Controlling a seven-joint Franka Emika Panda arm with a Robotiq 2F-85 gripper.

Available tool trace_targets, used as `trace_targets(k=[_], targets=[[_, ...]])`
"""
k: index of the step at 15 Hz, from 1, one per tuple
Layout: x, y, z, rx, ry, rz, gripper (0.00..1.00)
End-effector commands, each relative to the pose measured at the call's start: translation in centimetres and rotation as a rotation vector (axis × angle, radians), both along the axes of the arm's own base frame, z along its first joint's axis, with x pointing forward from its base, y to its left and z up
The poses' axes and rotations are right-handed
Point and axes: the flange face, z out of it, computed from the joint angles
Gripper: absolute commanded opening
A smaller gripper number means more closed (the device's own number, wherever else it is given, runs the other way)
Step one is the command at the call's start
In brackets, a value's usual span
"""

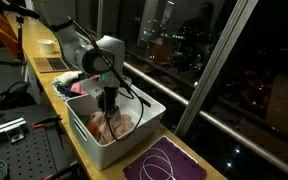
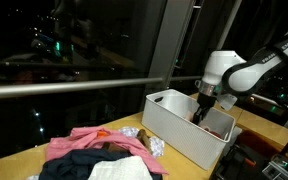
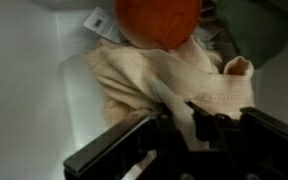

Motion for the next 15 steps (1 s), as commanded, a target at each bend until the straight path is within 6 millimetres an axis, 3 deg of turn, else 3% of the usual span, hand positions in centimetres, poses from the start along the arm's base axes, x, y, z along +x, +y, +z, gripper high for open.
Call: trace_targets(k=[1, 4, 8, 12, 15], targets=[[-1.9, 2.2, 8.0, -0.004, -0.044, 0.032, 0.04], [-2.0, 4.6, 15.1, -0.031, -0.124, 0.073, 0.04], [-2.7, 9.5, 24.7, -0.071, -0.224, 0.15, 0.04], [-4.3, 18.2, 32.1, -0.099, -0.28, 0.275, 0.04], [-5.8, 25.8, 35.3, -0.121, -0.289, 0.37, 0.04]])
